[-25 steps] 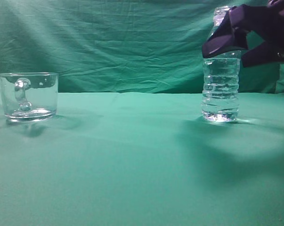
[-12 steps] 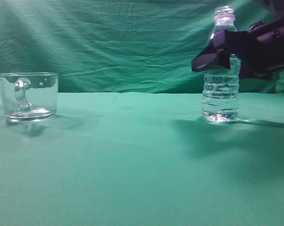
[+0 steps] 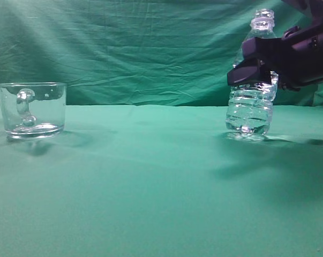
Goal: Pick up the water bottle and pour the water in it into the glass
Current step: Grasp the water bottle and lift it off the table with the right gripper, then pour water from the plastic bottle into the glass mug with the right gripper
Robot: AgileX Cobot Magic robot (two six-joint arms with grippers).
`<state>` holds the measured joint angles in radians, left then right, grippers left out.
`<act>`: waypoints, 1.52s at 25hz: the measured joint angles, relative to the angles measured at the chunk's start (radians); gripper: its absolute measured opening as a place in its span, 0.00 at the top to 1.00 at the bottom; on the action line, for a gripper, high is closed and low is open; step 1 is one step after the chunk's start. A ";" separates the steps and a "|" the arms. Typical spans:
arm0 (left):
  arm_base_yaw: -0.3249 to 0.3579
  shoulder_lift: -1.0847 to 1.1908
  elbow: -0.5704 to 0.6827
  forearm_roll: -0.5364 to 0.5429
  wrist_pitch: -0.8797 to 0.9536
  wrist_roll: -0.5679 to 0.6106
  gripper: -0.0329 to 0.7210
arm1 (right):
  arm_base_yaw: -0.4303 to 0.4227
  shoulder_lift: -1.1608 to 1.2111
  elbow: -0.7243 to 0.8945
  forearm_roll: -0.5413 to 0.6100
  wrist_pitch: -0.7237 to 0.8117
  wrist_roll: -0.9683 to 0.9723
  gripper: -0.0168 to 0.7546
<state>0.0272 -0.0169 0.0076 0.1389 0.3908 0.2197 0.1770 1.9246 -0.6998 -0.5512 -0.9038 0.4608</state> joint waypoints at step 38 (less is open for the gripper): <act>0.000 0.000 0.000 0.000 0.000 0.000 0.96 | 0.483 0.152 -0.821 -0.671 0.874 0.157 0.57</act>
<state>0.0272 -0.0169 0.0076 0.1389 0.3908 0.2197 0.6599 2.0763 -1.5208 -1.2225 -0.0303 0.6174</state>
